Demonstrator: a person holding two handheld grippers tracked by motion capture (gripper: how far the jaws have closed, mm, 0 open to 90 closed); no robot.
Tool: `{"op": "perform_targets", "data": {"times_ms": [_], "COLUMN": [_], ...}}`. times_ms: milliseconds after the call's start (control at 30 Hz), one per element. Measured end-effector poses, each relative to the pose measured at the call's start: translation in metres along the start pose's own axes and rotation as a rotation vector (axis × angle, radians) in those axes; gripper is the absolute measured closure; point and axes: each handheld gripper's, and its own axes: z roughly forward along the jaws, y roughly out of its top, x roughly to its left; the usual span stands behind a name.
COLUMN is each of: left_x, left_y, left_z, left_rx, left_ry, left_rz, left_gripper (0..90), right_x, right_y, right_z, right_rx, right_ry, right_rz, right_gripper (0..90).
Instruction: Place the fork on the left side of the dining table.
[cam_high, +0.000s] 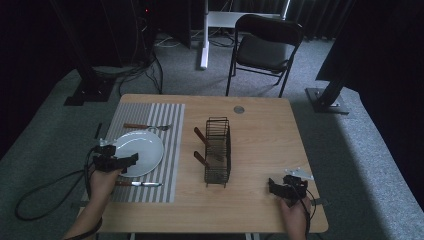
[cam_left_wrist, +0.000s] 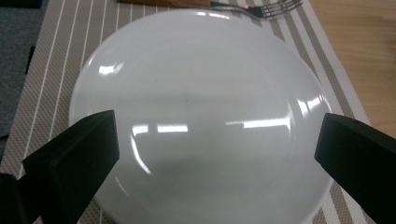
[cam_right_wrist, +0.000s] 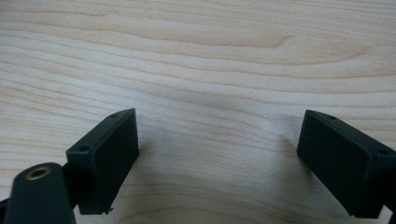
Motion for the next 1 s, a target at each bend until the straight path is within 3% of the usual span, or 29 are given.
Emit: {"op": "perform_targets", "data": {"times_ms": [367,567,667,733,867,1000], "left_x": [-0.002,-0.008,-0.009,-0.007,-0.004,-0.002], "left_y": [-0.024,-0.041,-0.049,-0.053,-0.061,-0.070], "left_z": [-0.012,-0.017,-0.018,-0.018,-0.022,-0.024], "left_rx": [-0.003,-0.003,-0.004,-0.001,-0.006,-0.018], "left_ry": [0.003,-0.029,0.000,-0.020,-0.029,0.000], "left_rz": [0.042,0.045,0.072,0.046,0.051,0.068], "left_gripper": [0.0,0.0,0.0,0.0,0.0,0.0], "right_x": [0.000,0.000,0.000,0.000,0.000,0.000], "right_y": [0.000,0.000,0.000,0.000,0.000,0.000], "right_z": [0.000,0.000,0.000,0.000,0.000,0.000], "right_rx": [0.000,0.000,0.000,0.000,0.000,0.000], "right_ry": [0.000,0.000,0.000,0.000,0.000,0.000], "right_rz": [0.000,0.000,0.000,0.000,0.000,0.000], "right_gripper": [12.2,12.2,12.2,12.2,12.2,12.2]}}
